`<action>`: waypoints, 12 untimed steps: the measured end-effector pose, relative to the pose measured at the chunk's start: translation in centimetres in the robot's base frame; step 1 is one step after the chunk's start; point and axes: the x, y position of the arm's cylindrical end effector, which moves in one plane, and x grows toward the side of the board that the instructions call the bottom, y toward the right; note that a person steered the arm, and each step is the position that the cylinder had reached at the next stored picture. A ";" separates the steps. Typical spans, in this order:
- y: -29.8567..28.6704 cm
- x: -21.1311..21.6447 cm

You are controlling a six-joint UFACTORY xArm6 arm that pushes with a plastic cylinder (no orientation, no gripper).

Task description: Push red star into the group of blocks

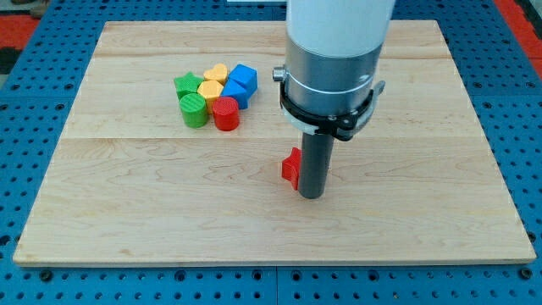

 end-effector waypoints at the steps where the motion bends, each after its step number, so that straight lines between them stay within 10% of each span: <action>1: 0.0 -0.6; 12: -1.5 -12.1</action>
